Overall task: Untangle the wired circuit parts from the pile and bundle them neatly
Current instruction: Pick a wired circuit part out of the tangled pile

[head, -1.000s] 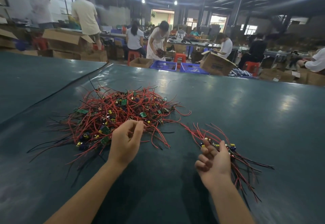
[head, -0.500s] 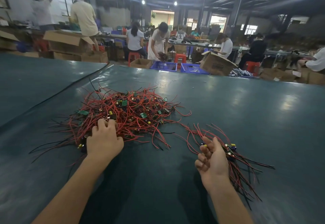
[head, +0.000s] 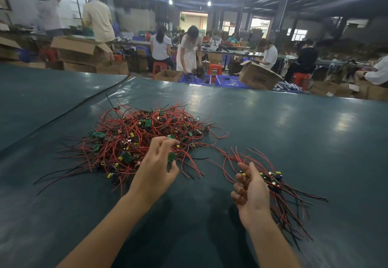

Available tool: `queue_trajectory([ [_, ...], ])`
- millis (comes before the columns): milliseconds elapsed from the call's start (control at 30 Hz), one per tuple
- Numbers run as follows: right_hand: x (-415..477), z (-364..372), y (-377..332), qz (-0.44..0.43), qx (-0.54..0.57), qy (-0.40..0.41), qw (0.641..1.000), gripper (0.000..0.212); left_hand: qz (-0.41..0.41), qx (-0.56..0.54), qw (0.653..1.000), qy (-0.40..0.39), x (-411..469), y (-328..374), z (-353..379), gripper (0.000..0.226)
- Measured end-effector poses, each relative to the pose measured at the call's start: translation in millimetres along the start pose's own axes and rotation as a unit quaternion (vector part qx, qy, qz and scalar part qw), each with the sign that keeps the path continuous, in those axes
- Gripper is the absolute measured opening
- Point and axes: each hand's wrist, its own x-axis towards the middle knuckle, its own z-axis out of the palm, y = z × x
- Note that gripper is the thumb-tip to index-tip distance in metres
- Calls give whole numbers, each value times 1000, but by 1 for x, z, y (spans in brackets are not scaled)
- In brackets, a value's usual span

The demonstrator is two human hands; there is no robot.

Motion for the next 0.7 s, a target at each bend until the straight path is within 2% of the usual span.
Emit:
queue_trajectory([
  [133, -3, 5, 4, -22, -71, -40, 996, 33, 154, -86, 984, 27, -3, 18, 6, 51],
  [300, -22, 19, 13, -36, -171, -160, 972, 43, 197, -155, 968, 20, -10, 33, 10, 59],
  [467, -26, 21, 16, -71, -133, -177, 973, 29, 240, -159, 958, -10, -13, 40, 17, 62],
  [533, -25, 19, 16, -70, -126, -172, 975, 22, 239, -157, 958, 1, -14, 40, 21, 53],
  [600, -24, 20, 17, -77, -130, -159, 976, 27, 235, -150, 960, 12, -16, 40, 23, 36],
  [700, -24, 21, 17, -107, -129, -146, 975, 22, 218, -145, 965, -26, -21, 40, 26, 11],
])
